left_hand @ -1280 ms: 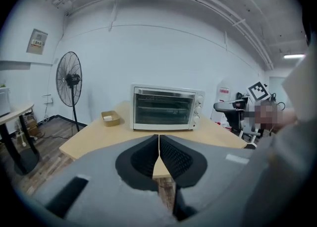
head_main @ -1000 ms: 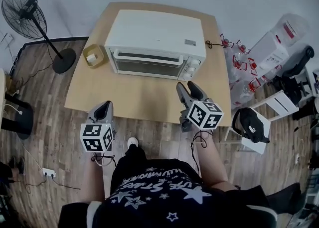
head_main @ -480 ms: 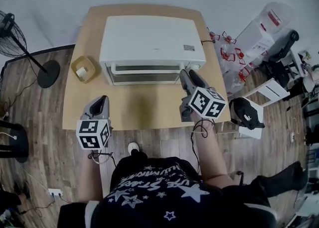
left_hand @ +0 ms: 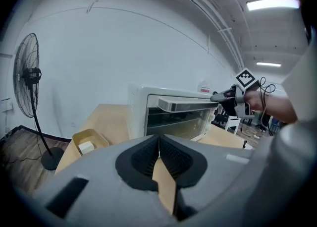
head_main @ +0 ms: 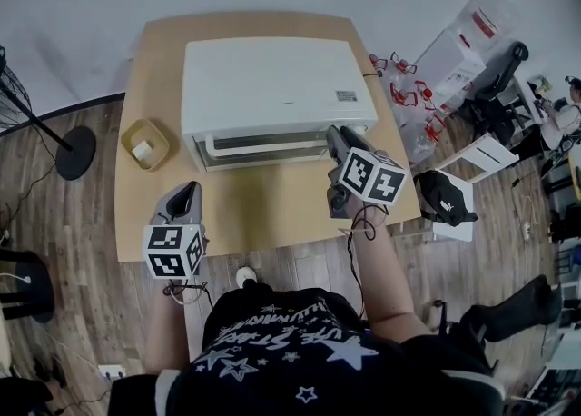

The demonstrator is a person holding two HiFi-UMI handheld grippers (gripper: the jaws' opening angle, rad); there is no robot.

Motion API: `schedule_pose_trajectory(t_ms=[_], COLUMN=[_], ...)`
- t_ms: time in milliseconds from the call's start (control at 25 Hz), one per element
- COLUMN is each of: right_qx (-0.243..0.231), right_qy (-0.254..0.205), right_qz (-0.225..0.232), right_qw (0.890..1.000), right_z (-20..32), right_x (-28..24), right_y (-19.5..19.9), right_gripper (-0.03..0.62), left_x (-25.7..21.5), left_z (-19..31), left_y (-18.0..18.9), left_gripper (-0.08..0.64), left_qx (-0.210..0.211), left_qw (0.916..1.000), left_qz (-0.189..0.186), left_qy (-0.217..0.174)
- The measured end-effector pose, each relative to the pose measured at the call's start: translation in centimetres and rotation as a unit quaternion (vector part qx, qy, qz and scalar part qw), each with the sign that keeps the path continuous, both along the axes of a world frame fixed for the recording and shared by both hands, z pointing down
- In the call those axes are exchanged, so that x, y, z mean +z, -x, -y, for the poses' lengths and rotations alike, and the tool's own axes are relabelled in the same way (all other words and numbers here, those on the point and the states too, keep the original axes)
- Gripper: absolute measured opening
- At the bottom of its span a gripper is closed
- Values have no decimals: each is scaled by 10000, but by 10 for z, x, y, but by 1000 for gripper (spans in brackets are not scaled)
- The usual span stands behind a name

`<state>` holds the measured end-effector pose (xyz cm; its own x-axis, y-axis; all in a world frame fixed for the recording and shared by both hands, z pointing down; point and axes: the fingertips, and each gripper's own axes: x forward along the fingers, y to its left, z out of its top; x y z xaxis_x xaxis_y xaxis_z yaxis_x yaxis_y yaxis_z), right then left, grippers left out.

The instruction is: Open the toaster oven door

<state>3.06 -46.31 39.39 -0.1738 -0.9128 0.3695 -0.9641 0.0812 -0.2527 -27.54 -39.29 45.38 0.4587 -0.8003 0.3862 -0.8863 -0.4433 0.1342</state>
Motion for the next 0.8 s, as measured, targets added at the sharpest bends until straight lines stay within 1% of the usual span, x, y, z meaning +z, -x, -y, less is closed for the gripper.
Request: schedule_pose_trajectory(t_ms=[160,280,440,600,800], right_qx=[163,181,125,20,-151], right_qy=[-92,-46,18,-15,-64], right_qz=[-44,-140,-126,-306,-271], right_qw=[9998,9997,9998,9995,9995], right_z=[-1,-1,-4,-17,-37], right_x=[-1,-1,0,3,7], right_y=[1,2,2,2,2], right_gripper=[107,104,104,104,106], left_x=[10,15,18,20,22], left_z=[3,3,-1,-18,-39], left_y=[0,2,0,-7,-7], left_gripper=[21,21,21,21,21], left_qx=[155,168,123,53,-88], left_qw=[9998,9997,9997,9998,9997], left_qz=[13,32,26,55,179], left_qy=[100,157,187,189,154])
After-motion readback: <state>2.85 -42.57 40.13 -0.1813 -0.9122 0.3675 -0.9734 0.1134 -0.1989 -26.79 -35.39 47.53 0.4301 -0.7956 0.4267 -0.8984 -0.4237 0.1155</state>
